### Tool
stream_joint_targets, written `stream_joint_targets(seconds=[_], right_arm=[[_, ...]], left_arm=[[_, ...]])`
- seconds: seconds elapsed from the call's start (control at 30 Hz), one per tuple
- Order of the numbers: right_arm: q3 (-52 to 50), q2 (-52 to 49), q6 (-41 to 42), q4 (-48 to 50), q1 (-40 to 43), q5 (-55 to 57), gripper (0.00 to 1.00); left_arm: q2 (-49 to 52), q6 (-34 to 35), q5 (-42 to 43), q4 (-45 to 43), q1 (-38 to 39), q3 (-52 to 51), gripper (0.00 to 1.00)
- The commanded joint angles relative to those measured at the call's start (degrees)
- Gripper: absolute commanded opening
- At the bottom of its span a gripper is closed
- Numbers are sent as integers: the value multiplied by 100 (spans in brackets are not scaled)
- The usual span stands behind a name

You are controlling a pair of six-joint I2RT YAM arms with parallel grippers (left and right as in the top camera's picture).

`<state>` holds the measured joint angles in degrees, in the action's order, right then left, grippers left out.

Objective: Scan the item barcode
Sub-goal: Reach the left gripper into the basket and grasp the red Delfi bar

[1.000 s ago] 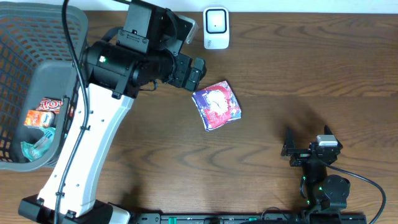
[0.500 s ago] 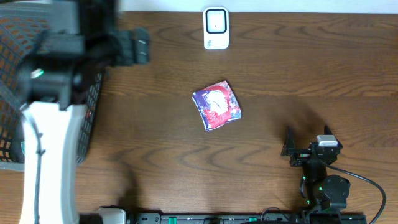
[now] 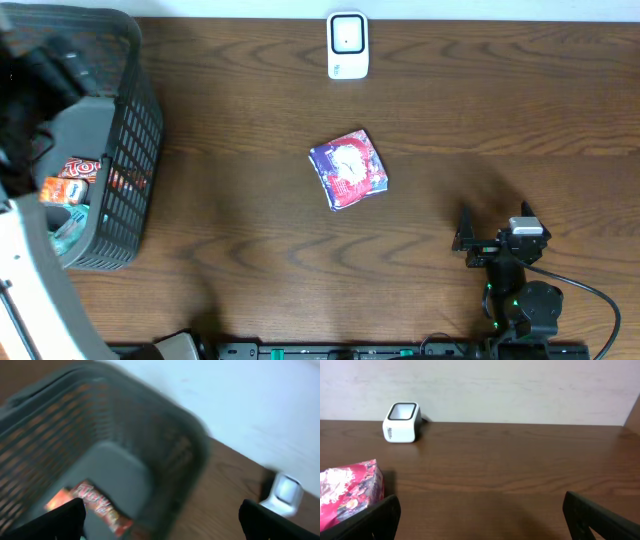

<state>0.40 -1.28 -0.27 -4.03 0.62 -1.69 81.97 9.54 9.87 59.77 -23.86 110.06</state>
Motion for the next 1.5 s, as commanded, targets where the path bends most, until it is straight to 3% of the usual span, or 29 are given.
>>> stream_joint_targets(seconds=[0.0, 0.13, 0.47, 0.63, 0.8, 1.03, 1.23, 1.3, 1.47], right_arm=[[-9, 20, -2, -24, 42, 7, 99], [-9, 20, -2, -24, 42, 7, 99], [-9, 20, 0, -24, 42, 7, 99], [-9, 20, 0, -22, 42, 7, 99], [-9, 20, -2, -24, 42, 9, 99], [-9, 20, 0, -24, 42, 7, 99], [-9, 20, 0, -24, 42, 7, 99], [-9, 20, 0, -24, 42, 7, 99], [-9, 20, -2, -24, 42, 7, 99]], left_arm=[[210, 625, -52, 90, -507, 4, 98], [481, 1038, -46, 326, -831, 4, 98], [911, 1051, -44, 479, -859, 4, 98], [1147, 1425, -1038, 407, -859, 2, 98], [1537, 1460, -1401, 448, -859, 0, 98], [2540, 1545, -1399, 887, -859, -2, 98], [3414, 1674, -874, 376, -841, -2, 96], [3574, 1690, -750, 304, -835, -2, 88], [3950, 1825, -754, 107, -697, -2, 88]])
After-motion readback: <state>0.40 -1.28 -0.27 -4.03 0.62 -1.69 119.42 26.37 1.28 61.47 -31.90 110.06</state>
